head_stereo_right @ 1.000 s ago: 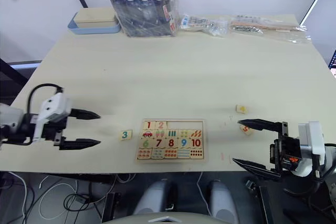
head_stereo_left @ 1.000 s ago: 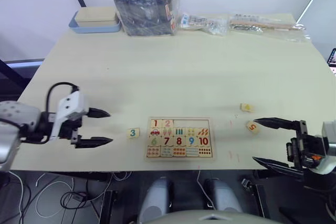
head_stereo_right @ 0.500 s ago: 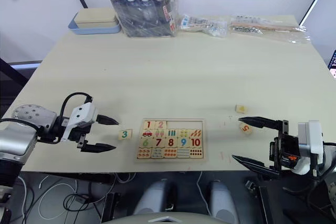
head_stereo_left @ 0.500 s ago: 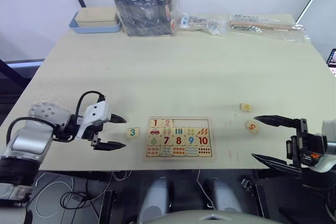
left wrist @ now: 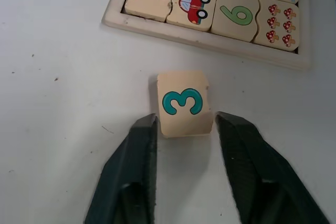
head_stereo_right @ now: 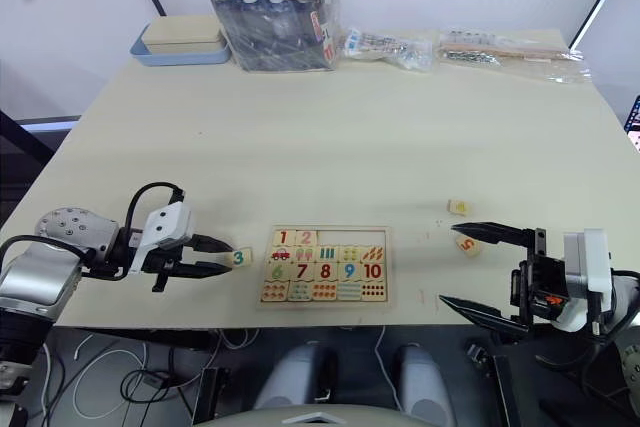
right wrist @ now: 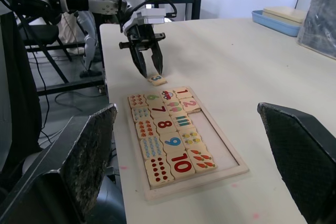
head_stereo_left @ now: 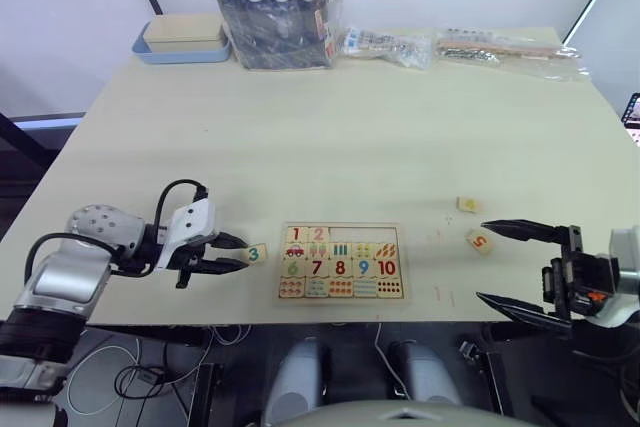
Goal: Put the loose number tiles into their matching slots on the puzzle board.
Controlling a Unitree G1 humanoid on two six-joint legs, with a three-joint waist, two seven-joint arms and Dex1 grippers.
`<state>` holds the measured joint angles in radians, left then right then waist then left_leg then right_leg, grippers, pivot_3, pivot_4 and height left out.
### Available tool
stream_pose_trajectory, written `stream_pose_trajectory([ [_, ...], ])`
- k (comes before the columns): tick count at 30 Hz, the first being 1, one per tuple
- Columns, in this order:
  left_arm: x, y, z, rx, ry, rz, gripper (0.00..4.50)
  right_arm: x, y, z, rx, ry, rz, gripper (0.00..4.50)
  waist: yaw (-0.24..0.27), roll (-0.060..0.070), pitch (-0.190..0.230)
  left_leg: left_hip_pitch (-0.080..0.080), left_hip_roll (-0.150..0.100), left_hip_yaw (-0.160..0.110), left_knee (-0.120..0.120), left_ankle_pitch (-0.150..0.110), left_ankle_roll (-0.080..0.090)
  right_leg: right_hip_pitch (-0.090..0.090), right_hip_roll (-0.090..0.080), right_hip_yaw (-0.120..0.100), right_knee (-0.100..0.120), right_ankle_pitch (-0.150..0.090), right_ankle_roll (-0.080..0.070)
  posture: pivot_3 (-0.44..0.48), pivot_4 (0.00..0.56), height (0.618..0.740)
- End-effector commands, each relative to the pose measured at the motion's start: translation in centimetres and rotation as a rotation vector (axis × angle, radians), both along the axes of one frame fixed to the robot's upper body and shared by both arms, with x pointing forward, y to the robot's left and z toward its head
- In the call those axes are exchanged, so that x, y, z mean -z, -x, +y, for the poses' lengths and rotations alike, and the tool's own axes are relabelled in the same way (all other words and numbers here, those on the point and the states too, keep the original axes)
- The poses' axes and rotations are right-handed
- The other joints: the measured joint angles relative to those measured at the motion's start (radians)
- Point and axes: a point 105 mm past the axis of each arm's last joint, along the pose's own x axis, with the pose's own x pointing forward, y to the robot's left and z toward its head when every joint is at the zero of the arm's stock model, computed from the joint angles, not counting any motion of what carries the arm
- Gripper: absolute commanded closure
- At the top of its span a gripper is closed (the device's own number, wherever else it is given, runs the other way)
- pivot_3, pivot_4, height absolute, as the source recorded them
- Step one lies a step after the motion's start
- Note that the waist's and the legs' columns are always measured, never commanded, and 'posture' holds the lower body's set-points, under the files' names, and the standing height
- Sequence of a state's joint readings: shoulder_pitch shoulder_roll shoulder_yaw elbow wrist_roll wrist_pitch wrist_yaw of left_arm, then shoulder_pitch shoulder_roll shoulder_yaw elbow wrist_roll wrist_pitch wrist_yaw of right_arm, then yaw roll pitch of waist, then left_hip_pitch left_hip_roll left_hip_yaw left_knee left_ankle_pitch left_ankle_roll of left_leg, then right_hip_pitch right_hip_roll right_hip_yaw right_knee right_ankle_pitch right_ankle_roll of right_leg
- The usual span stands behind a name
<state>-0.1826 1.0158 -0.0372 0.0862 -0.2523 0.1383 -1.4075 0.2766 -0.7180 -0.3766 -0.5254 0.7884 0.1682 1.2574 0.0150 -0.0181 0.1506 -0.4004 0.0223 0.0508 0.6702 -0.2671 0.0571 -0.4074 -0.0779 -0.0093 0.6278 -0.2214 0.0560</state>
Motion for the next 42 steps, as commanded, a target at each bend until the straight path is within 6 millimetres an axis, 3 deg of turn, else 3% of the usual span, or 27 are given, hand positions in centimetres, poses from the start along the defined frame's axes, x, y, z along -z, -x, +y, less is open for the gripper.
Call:
stream_pose_trajectory([
  [1,-0.6,-0.1,-0.3,0.012,-0.002,-0.041,2.4,-0.4,0.1,0.0,-0.001,-0.004,-0.036,0.0,0.0,0.0,0.0,0.0,0.0,0.0,0.0,0.0,0.0,0.0,0.0,0.0,0.0,0.0,0.0,0.0,0.15,0.74],
  [11,0.0,-0.1,-0.1,0.012,-0.01,-0.041,2.4,-0.3,0.3,0.2,0.003,-0.004,-0.035,0.0,0.0,0.0,0.0,0.0,0.0,0.0,0.0,0.0,0.0,0.0,0.0,0.0,0.0,0.0,0.0,0.0,0.15,0.74],
  [15,0.1,0.1,-0.1,0.005,-0.005,-0.026,3.54,-0.2,0.3,0.2,0.004,-0.005,-0.035,0.0,0.0,0.0,0.0,0.0,0.0,0.0,0.0,0.0,0.0,0.0,0.0,0.0,0.0,0.0,0.0,0.0,0.15,0.74],
  [18,0.0,0.3,0.2,0.005,-0.008,-0.024,3.55,-0.1,0.2,0.2,0.006,-0.006,-0.036,0.0,0.0,0.0,0.0,0.001,0.0,0.0,0.0,0.0,0.0,0.001,0.0,0.0,0.0,0.0,0.0,0.0,0.15,0.74],
  [30,-7.2,-0.1,-1.9,0.093,-0.103,-0.018,3.55,0.0,0.3,0.1,0.046,-0.015,-0.049,0.0,0.001,-0.001,0.001,0.002,0.0,-0.001,0.001,0.0,0.0,0.002,0.0,-0.001,0.0,0.0,0.0,0.0,0.15,0.74],
  [33,-8.5,-0.7,-2.3,0.108,-0.228,-0.042,3.55,0.0,0.4,0.1,0.056,-0.013,-0.052,0.0,0.001,-0.001,0.001,0.002,0.0,-0.001,0.001,0.0,0.0,0.003,0.002,0.0,0.0,0.0,0.0,0.0,0.15,0.74],
  [38,-10.5,-1.0,-5.0,0.168,-0.297,0.0,3.55,0.0,0.4,0.2,0.073,-0.016,-0.064,0.0,0.002,-0.003,0.002,0.002,-0.001,-0.002,0.001,0.0,0.0,0.003,0.008,0.005,0.001,0.0,0.0,0.0,0.15,0.74],
  [42,-12.4,-2.5,-8.6,0.218,-0.363,-0.011,3.55,-0.2,0.5,0.1,0.095,-0.013,-0.08,0.0,0.012,-0.004,0.002,-0.001,-0.002,-0.003,0.004,0.0,0.0,0.005,0.016,0.01,0.0,-0.002,0.003,0.0,0.15,0.74],
])
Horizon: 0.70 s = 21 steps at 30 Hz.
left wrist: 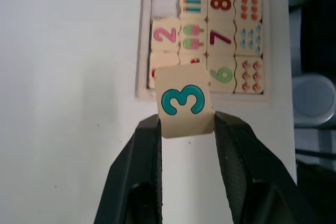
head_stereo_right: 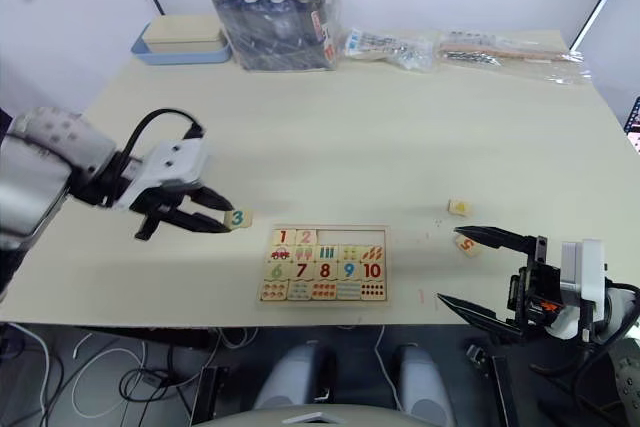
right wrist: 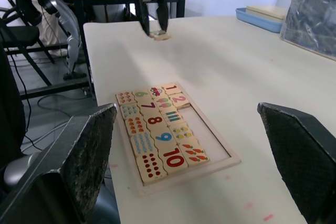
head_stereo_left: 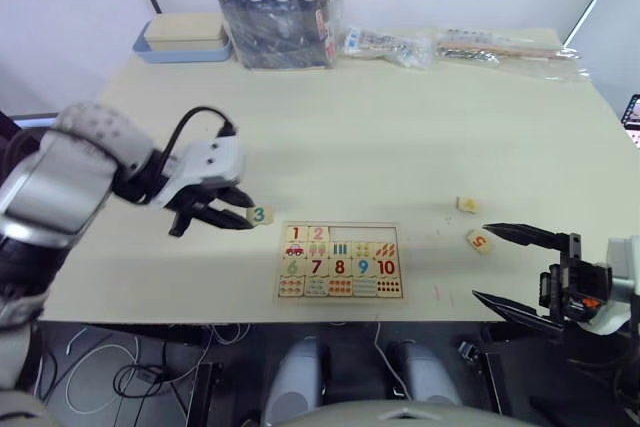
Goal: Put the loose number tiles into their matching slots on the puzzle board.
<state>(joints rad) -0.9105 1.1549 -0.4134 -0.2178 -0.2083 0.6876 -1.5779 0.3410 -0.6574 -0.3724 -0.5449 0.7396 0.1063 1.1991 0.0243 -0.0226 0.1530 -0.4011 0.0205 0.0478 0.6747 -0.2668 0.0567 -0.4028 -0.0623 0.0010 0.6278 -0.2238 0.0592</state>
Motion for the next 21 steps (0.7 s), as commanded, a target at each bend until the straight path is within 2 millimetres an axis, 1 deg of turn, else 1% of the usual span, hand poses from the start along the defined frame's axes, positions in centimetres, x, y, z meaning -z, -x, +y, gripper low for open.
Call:
stream_pose_trajectory([
  [1,-0.6,-0.3,-1.9,0.017,-0.082,0.043,3.55,-1.0,0.3,0.2,0.008,0.011,-0.064,0.0,0.002,0.0,0.0,0.0,-0.001,0.0,0.0,0.0,0.0,0.0,0.0,0.002,0.0,0.0,0.0,0.0,0.15,0.74],
  [5,-1.0,-0.5,-3.6,0.035,-0.154,0.074,3.55,-1.2,0.2,0.3,0.022,0.016,-0.076,0.0,-0.013,0.001,0.0,0.001,-0.002,0.0,0.0,0.0,0.0,0.0,0.004,0.013,0.001,-0.001,0.002,0.0,0.15,0.74],
  [9,-1.0,-0.9,-5.2,0.055,-0.248,0.059,3.55,-1.1,0.3,0.1,0.036,0.025,-0.085,0.0,-0.01,0.0,0.001,0.001,-0.001,-0.002,0.0,0.0,0.0,-0.001,0.01,0.017,0.001,0.001,0.004,0.0,0.15,0.74],
  [12,-0.7,-0.8,-6.1,0.042,-0.274,0.124,3.55,-1.2,0.3,0.2,0.044,0.027,-0.094,0.0,-0.01,0.0,0.001,0.001,0.0,-0.002,0.0,0.0,0.0,-0.001,0.01,0.018,0.001,0.0,0.003,0.0,0.15,0.74],
  [14,-0.3,-1.1,-6.8,0.019,-0.294,0.157,3.55,-1.1,0.3,0.2,0.048,0.027,-0.098,0.0,-0.008,0.0,0.001,0.001,0.001,-0.002,0.001,0.0,0.001,-0.001,0.01,0.019,0.002,0.0,0.002,0.0,0.15,0.74],
  [16,0.1,-1.3,-7.2,0.021,-0.316,0.161,3.55,-1.1,0.3,0.3,0.05,0.027,-0.101,0.0,-0.007,0.0,0.001,0.0,0.001,-0.003,0.001,0.0,0.001,-0.001,0.011,0.02,0.002,-0.001,0.002,0.0,0.15,0.74],
  [21,1.9,-1.7,-8.0,0.014,-0.359,0.199,3.55,-1.0,0.4,0.7,0.057,0.025,-0.108,0.0,-0.01,0.0,0.001,0.0,0.0,-0.002,0.001,0.0,0.001,-0.002,0.011,0.023,0.003,0.0,0.002,0.0,0.15,0.74],
])
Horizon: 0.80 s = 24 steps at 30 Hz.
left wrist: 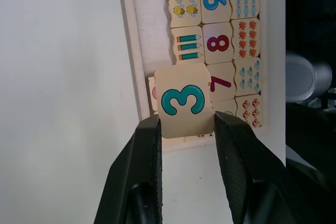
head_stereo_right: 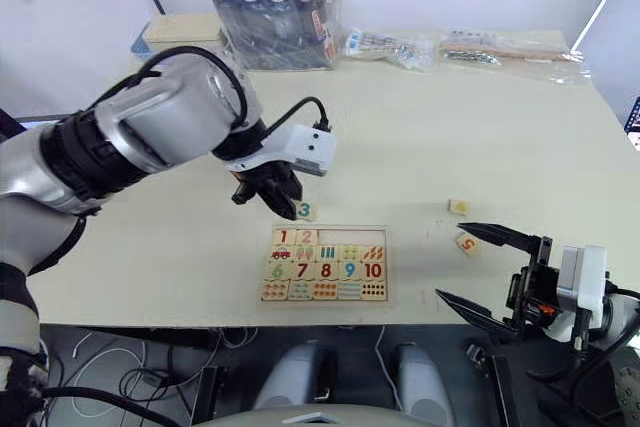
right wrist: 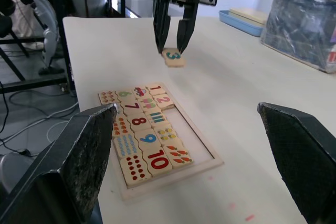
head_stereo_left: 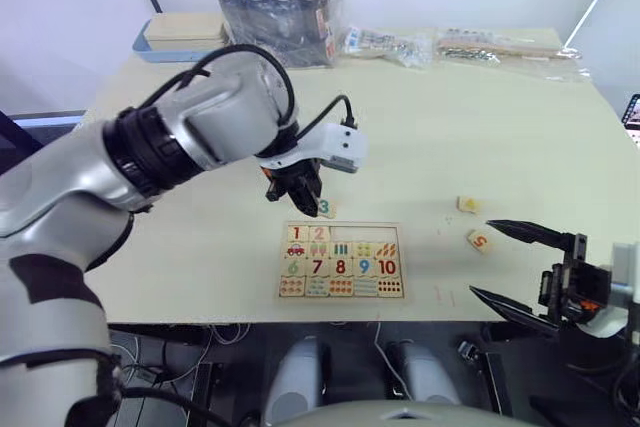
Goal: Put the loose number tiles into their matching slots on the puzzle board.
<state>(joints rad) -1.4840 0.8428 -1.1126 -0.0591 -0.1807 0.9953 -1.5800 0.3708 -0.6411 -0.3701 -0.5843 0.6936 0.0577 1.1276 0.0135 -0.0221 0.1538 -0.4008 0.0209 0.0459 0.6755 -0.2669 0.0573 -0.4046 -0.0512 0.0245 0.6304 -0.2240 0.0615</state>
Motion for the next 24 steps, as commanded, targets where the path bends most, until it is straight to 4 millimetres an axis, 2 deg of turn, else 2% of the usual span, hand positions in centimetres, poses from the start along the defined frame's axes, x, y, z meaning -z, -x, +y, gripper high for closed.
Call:
stream_pose_trajectory([
  [1,0.6,-0.3,-0.1,-0.02,-0.033,0.022,3.55,-0.8,0.4,0.5,-0.011,0.006,-0.056,0.0,0.001,0.0,0.0,0.0,0.0,0.0,0.0,0.0,0.0,0.0,0.0,0.0,0.0,0.0,0.0,0.0,0.15,0.74],
  [10,2.9,-1.2,-0.9,-0.023,-0.067,0.023,3.55,-0.7,0.7,0.6,-0.008,0.006,-0.052,0.0,0.002,0.0,0.0,0.0,0.0,0.0,0.0,0.0,0.0,0.0,0.0,0.0,0.001,0.0,-0.001,0.0,0.15,0.74],
  [14,3.3,-0.7,-1.4,0.0,-0.07,0.04,3.55,-0.7,0.8,0.6,-0.006,0.011,-0.049,0.0,0.001,0.0,0.0,0.0,0.0,0.0,0.001,0.0,0.0,0.0,0.0,0.001,0.002,0.0,-0.001,0.0,0.15,0.74],
  [24,4.5,-1.0,-2.4,-0.004,-0.071,0.02,3.55,-0.5,1.1,0.7,0.009,0.012,-0.042,0.0,0.001,0.0,0.0,0.0,0.0,-0.001,0.001,0.0,0.0,0.0,0.001,0.001,0.002,0.0,-0.002,0.0,0.15,0.74],
])
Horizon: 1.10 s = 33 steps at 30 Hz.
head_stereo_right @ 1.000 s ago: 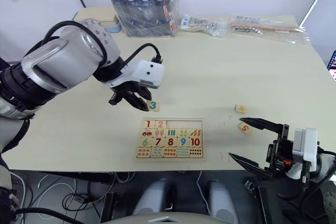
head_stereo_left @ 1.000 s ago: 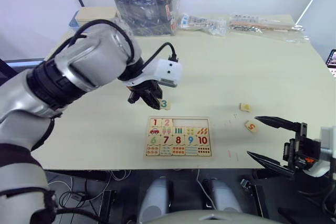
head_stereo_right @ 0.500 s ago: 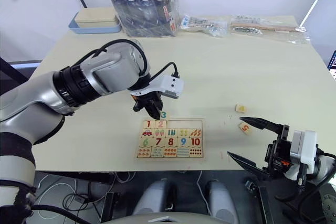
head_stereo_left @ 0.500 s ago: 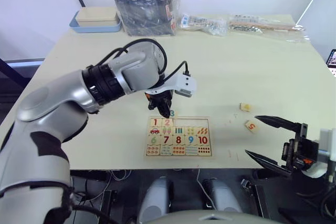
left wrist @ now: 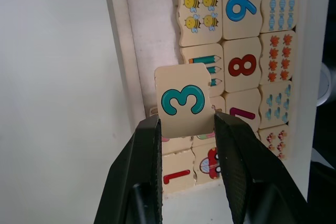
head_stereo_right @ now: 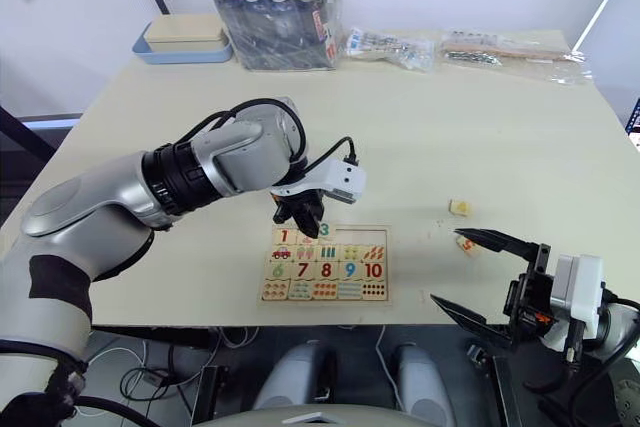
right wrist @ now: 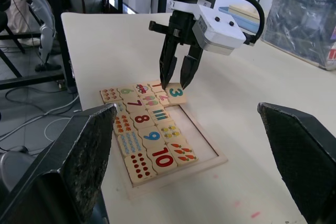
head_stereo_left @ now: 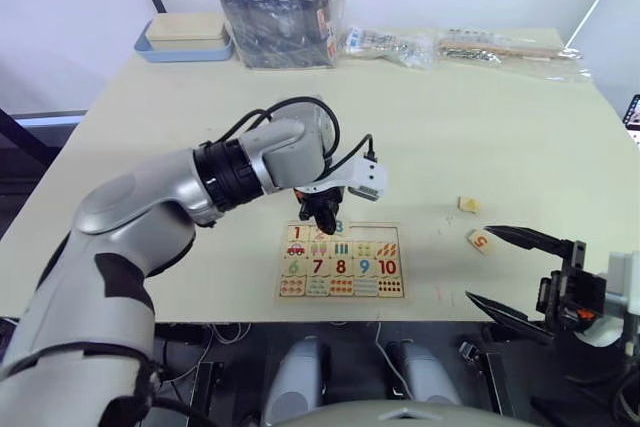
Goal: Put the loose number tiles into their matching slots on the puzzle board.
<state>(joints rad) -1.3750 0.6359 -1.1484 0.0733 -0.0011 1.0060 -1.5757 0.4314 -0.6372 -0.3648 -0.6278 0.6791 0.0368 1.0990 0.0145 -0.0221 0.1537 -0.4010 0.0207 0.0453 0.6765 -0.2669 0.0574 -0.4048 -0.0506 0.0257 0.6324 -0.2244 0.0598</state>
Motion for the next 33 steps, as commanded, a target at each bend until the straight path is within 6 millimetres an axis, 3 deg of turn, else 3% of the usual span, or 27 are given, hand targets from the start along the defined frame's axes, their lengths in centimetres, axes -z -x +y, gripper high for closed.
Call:
stream_pose_trajectory([
  [1,-0.2,0.0,-0.2,-0.007,0.006,-0.014,3.55,-0.7,0.3,0.4,-0.006,0.001,-0.048,0.0,0.0,0.0,0.0,0.0,0.0,0.0,0.0,0.0,0.0,0.0,0.0,0.0,0.0,0.0,0.0,0.0,0.15,0.74],
  [33,1.8,-0.6,-0.9,-0.047,0.023,-0.062,3.55,-0.8,0.2,0.6,-0.003,-0.006,-0.045,0.0,0.001,0.0,0.0,0.0,0.0,0.0,0.0,0.0,0.0,0.0,0.0,0.0,0.001,0.0,0.0,0.0,0.15,0.74],
])
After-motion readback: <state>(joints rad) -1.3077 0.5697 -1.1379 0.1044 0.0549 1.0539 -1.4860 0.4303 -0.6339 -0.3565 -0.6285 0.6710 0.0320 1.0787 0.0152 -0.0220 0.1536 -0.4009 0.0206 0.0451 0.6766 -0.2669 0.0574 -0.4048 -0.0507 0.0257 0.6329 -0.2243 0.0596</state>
